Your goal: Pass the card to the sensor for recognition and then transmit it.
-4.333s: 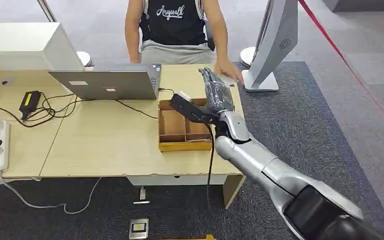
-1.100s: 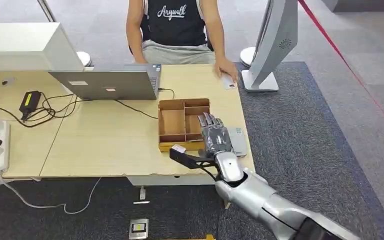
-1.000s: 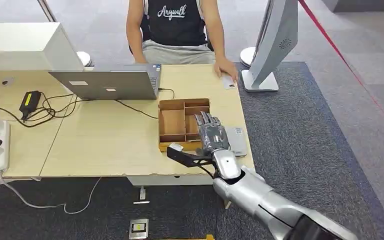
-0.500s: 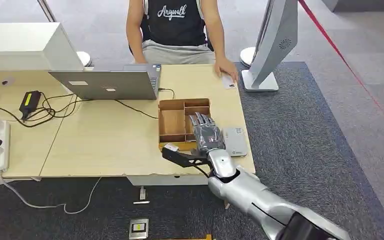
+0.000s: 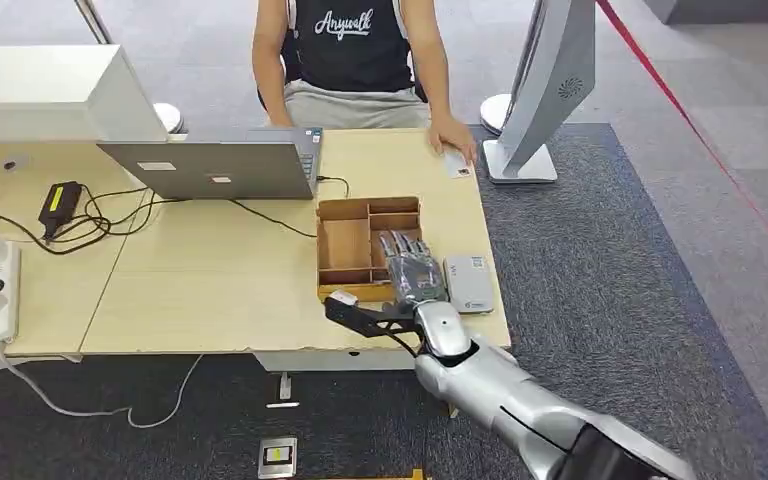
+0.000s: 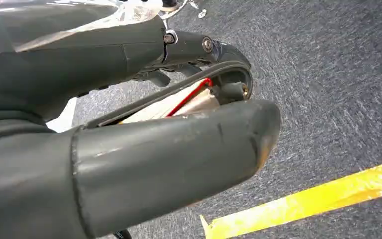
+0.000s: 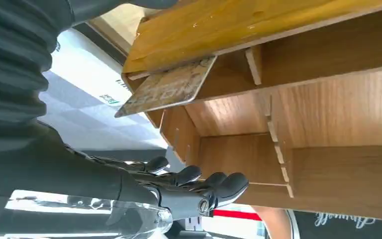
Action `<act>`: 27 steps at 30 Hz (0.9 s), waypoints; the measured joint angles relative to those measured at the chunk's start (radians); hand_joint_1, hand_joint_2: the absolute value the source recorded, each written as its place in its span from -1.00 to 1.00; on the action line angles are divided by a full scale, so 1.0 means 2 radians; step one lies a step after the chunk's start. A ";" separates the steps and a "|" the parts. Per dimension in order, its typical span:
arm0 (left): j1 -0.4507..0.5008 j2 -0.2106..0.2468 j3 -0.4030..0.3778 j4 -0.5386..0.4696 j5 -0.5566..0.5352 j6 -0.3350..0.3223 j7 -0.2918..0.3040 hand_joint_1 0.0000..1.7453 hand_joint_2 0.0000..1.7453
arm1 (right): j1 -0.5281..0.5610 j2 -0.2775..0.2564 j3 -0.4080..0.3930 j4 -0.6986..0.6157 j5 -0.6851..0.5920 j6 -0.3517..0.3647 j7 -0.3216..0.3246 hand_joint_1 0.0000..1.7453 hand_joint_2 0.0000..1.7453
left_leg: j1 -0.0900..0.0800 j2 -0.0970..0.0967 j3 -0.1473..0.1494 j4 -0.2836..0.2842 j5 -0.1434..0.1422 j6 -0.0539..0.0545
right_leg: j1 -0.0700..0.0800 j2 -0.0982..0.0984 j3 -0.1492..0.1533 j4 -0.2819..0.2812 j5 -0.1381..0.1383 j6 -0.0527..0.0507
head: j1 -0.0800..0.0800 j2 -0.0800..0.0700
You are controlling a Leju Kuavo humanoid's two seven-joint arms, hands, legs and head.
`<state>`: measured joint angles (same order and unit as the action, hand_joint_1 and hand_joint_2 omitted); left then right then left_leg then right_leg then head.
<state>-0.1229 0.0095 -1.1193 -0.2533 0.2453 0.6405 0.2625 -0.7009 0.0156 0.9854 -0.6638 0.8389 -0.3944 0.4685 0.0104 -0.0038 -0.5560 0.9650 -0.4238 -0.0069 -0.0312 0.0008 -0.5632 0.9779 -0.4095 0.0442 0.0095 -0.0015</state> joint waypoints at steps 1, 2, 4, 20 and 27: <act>0.000 0.000 0.000 0.000 0.000 0.000 0.000 -1.00 -1.00 | 0.000 0.000 0.000 0.002 0.000 0.000 0.000 -1.00 1.00 | 0.000 0.000 0.000 0.000 0.000 0.000 | 0.000 0.000 0.000 0.000 0.000 0.000 | 0.000 0.000; 0.000 0.000 0.000 0.000 0.001 0.000 0.000 -1.00 -1.00 | 0.000 0.000 0.000 0.003 -0.001 0.000 0.000 -1.00 1.00 | 0.000 0.000 0.000 0.000 0.000 0.000 | 0.000 0.000 0.000 0.000 0.000 0.000 | 0.000 0.000; 0.000 0.000 0.000 0.000 0.001 0.000 0.000 -1.00 -1.00 | 0.000 0.000 0.000 0.005 -0.001 0.000 0.000 -1.00 1.00 | 0.000 0.000 0.000 0.000 0.000 0.000 | 0.000 0.000 0.000 0.000 0.000 0.000 | 0.000 0.000; 0.004 0.000 0.000 0.000 0.003 0.002 0.002 -1.00 -1.00 | 0.000 -0.003 0.000 0.011 -0.006 -0.009 0.000 -1.00 1.00 | 0.000 0.000 0.000 0.000 0.000 0.000 | 0.000 0.000 0.000 0.000 0.000 0.000 | 0.000 0.000; 0.003 0.000 0.000 0.000 0.002 0.002 0.002 -1.00 -1.00 | 0.000 -0.005 -0.001 0.013 -0.007 -0.015 -0.003 1.00 1.00 | 0.000 0.000 0.000 0.000 0.000 0.000 | 0.000 0.000 0.000 0.000 0.000 0.000 | 0.000 0.000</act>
<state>-0.1162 0.0095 -1.1192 -0.2533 0.2499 0.6439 0.2659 -0.7004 0.0065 0.9839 -0.6382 0.8244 -0.4245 0.4627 0.0104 -0.0037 -0.5559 0.9650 -0.4238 -0.0069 -0.0312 0.0008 -0.5633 0.9779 -0.4095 0.0442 0.0095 -0.0015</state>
